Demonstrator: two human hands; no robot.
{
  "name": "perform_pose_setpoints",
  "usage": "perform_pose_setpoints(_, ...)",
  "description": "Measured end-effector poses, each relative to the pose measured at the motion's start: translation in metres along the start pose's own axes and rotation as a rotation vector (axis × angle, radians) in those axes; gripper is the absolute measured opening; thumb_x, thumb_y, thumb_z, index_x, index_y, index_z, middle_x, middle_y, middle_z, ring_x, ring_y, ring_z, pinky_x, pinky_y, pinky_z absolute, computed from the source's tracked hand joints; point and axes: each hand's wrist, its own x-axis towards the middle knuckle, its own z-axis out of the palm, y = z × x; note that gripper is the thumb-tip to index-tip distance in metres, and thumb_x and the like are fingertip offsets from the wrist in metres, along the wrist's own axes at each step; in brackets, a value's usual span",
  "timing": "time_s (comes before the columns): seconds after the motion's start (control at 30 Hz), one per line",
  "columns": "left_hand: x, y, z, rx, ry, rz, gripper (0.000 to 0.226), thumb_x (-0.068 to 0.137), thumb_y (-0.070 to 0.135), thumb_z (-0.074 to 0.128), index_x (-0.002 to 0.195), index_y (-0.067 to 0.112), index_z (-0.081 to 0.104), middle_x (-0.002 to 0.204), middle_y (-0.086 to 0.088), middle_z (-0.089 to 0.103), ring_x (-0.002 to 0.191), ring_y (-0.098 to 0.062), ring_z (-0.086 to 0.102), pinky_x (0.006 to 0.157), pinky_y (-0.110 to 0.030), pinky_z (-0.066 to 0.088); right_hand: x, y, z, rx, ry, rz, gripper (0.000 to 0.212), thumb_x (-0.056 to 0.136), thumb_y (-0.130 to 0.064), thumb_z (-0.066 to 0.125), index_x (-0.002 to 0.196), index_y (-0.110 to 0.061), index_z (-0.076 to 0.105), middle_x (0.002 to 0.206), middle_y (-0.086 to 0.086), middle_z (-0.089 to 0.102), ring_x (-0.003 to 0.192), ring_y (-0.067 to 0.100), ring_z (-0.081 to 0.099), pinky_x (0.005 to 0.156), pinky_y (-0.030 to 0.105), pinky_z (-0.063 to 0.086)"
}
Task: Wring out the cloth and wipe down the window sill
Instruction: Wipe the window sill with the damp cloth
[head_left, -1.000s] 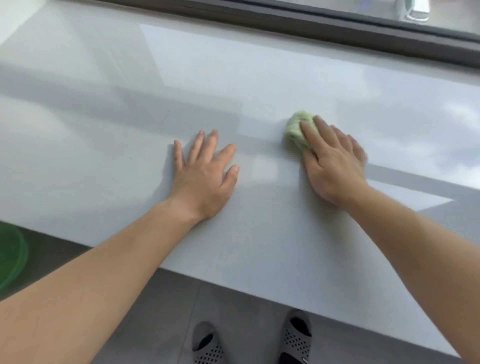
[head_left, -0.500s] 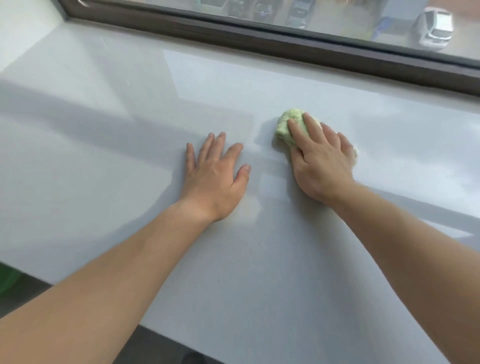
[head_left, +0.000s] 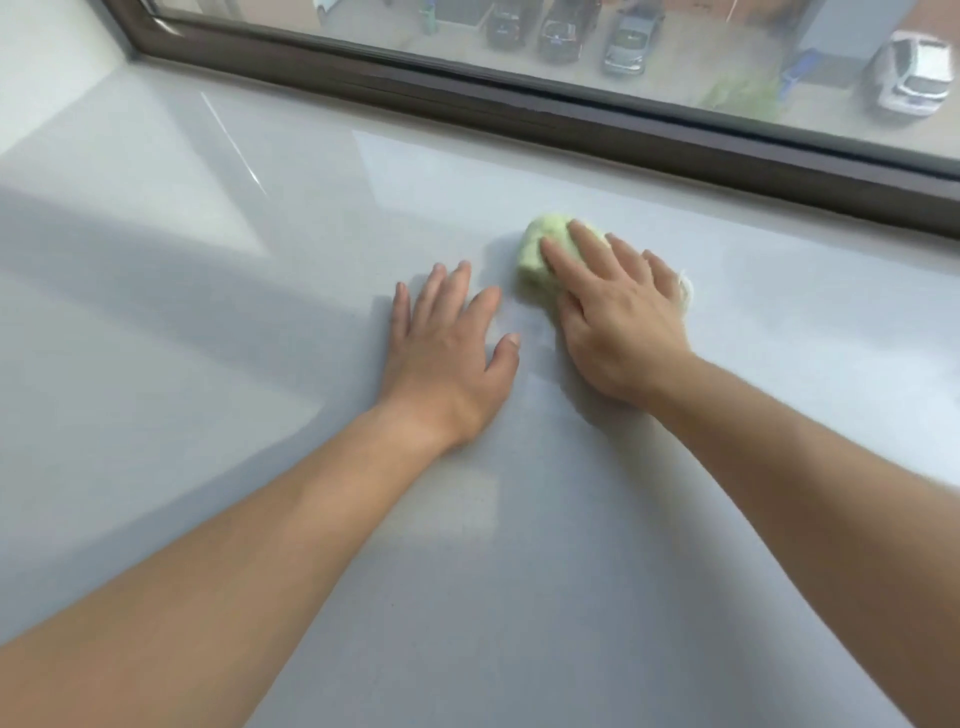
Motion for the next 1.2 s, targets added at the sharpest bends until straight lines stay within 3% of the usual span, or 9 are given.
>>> perform_pose_setpoints(0.1,0.009,0.007,0.009,0.095,-0.019,-0.026,0.061,0.091,0.05,0.026,0.149,0.031,0.026,0.164,-0.003,0.007,0.15,-0.022,0.0,0.119,-0.049,-0.005,0.011,0.026,-0.009,-0.015,-0.036,-0.133,0.054,0.097,-0.037,0.029,0.151,-0.042,0.024,0.162,-0.01,0.018,0.147,0.024,0.018,0.118,0.044,0.009)
perform_pose_setpoints(0.27,0.006,0.007,0.011,0.137,-0.027,-0.024,0.065,0.09,0.055,0.019,0.152,0.036,0.015,0.164,-0.001,0.002,0.15,-0.021,-0.005,0.119,-0.049,-0.005,0.091,0.032,-0.005,-0.004,0.012,0.093,0.051,0.098,-0.037,0.031,0.149,-0.041,0.025,0.162,-0.006,0.017,0.146,0.028,0.018,0.118,0.048,0.008)
perform_pose_setpoints(0.43,0.007,0.006,0.011,0.15,-0.017,-0.023,0.066,0.089,0.057,0.018,0.152,0.036,0.017,0.164,0.0,0.004,0.15,-0.02,-0.003,0.119,-0.05,-0.003,0.092,0.041,-0.007,-0.015,-0.016,-0.127,0.048,0.102,-0.043,0.026,0.15,-0.042,0.024,0.162,-0.01,0.018,0.146,0.023,0.019,0.117,0.043,0.009)
perform_pose_setpoints(0.67,0.005,0.006,0.01,0.169,-0.045,-0.03,0.066,0.09,0.057,0.013,0.153,0.036,0.01,0.164,0.001,-0.003,0.15,-0.018,-0.009,0.119,-0.048,-0.006,0.049,0.089,-0.023,-0.007,0.08,0.184,0.049,0.099,-0.037,0.033,0.147,-0.042,0.028,0.161,-0.011,0.019,0.144,0.025,0.022,0.116,0.043,0.012)
perform_pose_setpoints(0.83,0.005,0.008,0.008,0.168,-0.046,-0.036,0.065,0.09,0.056,0.015,0.153,0.036,0.011,0.164,0.001,-0.002,0.15,-0.018,-0.008,0.12,-0.048,-0.006,0.024,0.091,-0.023,-0.043,0.034,0.128,0.049,0.101,-0.041,0.029,0.149,-0.042,0.024,0.162,-0.011,0.017,0.145,0.023,0.018,0.117,0.044,0.01)
perform_pose_setpoints(1.0,0.007,0.006,0.01,0.14,-0.032,-0.041,0.066,0.088,0.057,0.019,0.151,0.036,0.018,0.164,0.001,0.005,0.15,-0.019,-0.003,0.12,-0.047,-0.005,0.034,0.083,-0.024,0.039,0.1,0.352,0.049,0.096,-0.037,0.031,0.145,-0.04,0.03,0.16,-0.007,0.022,0.142,0.03,0.024,0.116,0.048,0.012)
perform_pose_setpoints(1.1,0.005,0.006,0.009,0.103,-0.01,-0.032,0.065,0.088,0.056,0.023,0.149,0.035,0.027,0.163,-0.001,0.011,0.15,-0.019,0.002,0.12,-0.047,-0.004,-0.011,0.051,-0.013,0.007,0.07,0.153,0.048,0.1,-0.042,0.03,0.148,-0.042,0.026,0.162,-0.009,0.019,0.146,0.025,0.02,0.118,0.045,0.009)
perform_pose_setpoints(1.2,0.002,0.008,0.004,0.079,-0.019,-0.046,0.059,0.09,0.053,0.027,0.146,0.036,0.033,0.163,-0.001,0.015,0.149,-0.018,0.005,0.119,-0.049,-0.007,-0.033,0.065,-0.022,0.0,-0.022,-0.042,0.048,0.102,-0.045,0.031,0.15,-0.045,0.024,0.162,-0.014,0.018,0.147,0.022,0.02,0.119,0.042,0.009)
